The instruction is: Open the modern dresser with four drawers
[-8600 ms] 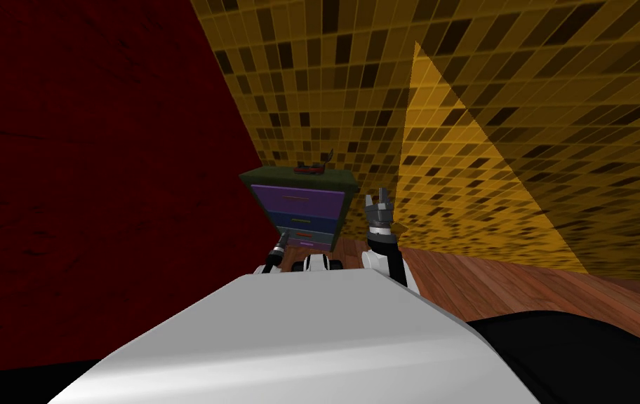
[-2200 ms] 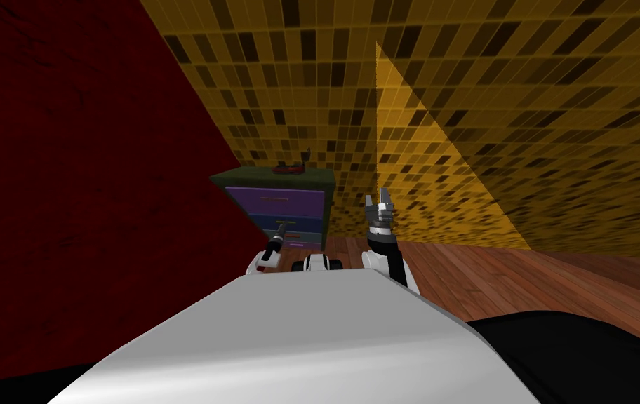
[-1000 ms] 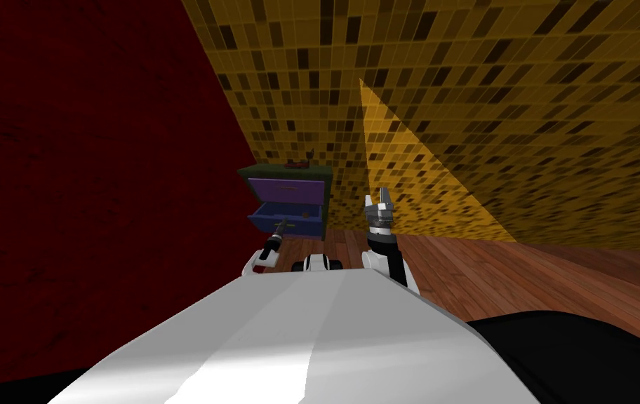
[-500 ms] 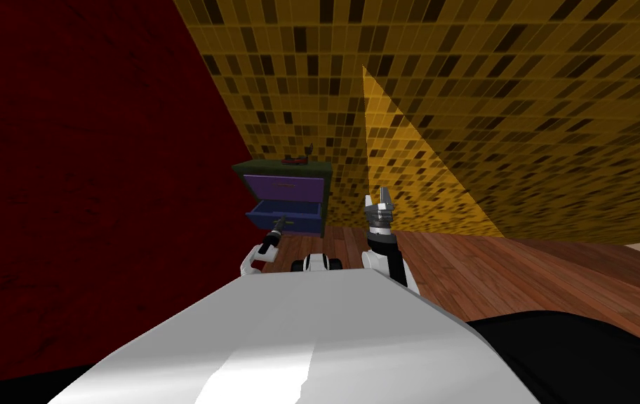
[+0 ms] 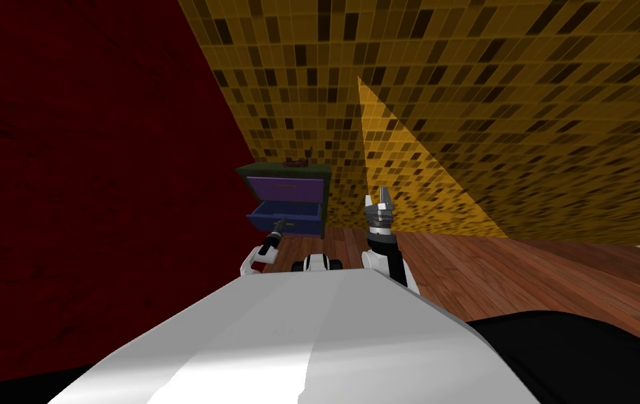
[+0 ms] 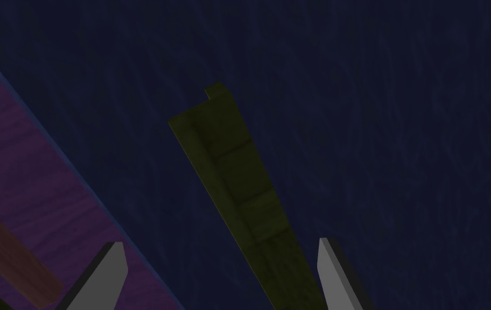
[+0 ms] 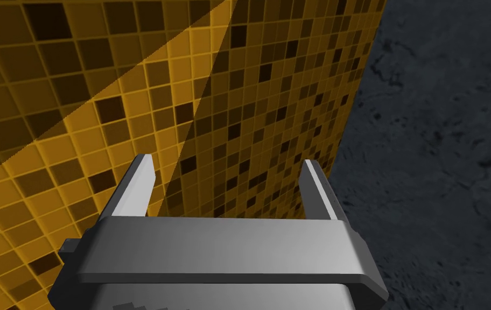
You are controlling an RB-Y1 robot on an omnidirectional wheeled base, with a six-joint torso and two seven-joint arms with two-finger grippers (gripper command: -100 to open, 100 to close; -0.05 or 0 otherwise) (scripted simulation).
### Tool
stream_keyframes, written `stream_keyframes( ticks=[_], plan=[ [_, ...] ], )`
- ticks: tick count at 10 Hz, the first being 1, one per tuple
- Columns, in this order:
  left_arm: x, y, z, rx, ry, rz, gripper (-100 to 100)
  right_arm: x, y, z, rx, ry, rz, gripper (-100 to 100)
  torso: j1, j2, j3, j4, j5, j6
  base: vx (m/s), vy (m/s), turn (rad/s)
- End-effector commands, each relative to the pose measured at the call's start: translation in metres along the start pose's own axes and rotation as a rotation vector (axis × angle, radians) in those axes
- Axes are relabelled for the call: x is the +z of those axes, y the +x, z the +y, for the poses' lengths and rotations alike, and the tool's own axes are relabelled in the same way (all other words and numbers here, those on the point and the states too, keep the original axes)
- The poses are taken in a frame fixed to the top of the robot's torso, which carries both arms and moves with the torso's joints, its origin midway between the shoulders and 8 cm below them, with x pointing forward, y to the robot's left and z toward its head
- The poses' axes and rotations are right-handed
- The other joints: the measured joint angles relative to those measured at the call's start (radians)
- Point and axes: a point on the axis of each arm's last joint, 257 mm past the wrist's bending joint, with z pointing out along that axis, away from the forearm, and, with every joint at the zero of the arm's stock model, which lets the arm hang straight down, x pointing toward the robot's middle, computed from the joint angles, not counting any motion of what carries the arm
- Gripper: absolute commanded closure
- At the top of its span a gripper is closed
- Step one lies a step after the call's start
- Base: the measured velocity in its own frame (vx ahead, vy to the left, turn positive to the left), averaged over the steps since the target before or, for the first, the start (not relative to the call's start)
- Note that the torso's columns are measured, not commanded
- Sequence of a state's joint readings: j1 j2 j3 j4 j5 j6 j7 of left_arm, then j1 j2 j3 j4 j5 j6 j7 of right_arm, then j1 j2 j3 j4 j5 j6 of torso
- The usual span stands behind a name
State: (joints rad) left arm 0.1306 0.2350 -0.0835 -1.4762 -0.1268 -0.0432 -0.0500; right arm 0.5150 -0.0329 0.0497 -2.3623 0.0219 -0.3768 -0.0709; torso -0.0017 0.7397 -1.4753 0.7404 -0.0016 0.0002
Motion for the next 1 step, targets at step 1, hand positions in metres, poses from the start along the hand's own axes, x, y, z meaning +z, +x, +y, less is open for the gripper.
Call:
stream_keyframes(
  ticks=[1],
  plan=[
    [-0.0003, 0.0002, 0.0011, 0.0, -0.003, 0.0, 0, 0.0, 0.0, 0.0, 0.0, 0.0, 0.0, 0, 0.001, 0.0, 0.0, -0.001, 0.001, 0.0, 0.0, 0.0, 0.0]
  ],
)
